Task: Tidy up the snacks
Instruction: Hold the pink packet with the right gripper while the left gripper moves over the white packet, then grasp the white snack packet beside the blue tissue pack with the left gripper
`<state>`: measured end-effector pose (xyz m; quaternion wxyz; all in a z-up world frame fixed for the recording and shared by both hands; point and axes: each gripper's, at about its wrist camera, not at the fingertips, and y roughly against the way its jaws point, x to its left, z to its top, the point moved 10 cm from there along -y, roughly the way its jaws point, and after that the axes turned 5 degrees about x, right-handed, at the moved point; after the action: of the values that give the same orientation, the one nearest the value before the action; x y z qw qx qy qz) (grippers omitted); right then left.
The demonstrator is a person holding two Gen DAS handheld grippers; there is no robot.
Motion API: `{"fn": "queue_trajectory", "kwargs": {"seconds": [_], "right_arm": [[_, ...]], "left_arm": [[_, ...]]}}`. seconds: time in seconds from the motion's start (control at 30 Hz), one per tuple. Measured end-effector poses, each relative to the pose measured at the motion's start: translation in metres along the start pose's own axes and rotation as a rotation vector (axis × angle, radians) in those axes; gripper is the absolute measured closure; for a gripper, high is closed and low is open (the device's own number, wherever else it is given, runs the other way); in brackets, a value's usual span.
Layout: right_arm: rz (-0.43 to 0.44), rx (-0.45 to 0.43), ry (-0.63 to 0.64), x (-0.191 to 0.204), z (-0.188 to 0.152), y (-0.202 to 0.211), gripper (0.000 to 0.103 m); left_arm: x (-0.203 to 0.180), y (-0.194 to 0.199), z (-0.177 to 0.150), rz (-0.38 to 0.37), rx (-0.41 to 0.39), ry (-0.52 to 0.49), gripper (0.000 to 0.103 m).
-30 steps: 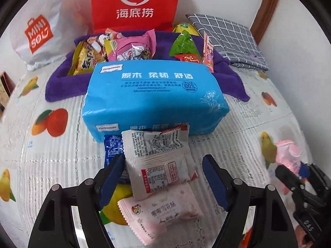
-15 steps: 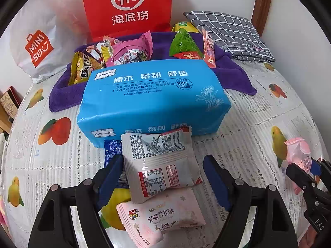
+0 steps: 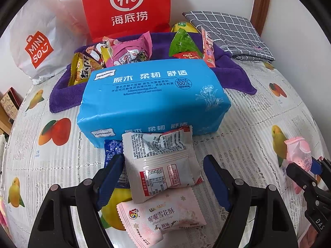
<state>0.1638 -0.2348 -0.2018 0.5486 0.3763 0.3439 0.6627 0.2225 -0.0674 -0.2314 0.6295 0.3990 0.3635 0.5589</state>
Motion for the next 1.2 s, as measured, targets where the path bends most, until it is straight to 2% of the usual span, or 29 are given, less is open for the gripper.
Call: {"fn": "queue_trajectory", "kwargs": {"seconds": [0.5,0.8,0.97,1.2], "right_arm": [[-0.006,0.0,-0.001,-0.0016,-0.0004,0.0003,0.061],[-0.007,-0.001,0.0,-0.0029,-0.0003,0.0023,0.061],[-0.008,-0.003,0.001,-0.0024,-0.0008,0.0037,0.061],[-0.009,-0.004,0.001,-0.0011,-0.0022,0.0065,0.061]], "left_arm": [[0.0,0.0,-0.0014,0.013,0.005,-0.005,0.026],[0.001,0.0027,-0.003,0.014,0.003,-0.005,0.039],[0.0035,0.0056,-0.0039,0.011,0.0,0.004,0.053],[0.0028,0.0098,-0.0084,-0.075,0.004,0.025,0.067]]}}
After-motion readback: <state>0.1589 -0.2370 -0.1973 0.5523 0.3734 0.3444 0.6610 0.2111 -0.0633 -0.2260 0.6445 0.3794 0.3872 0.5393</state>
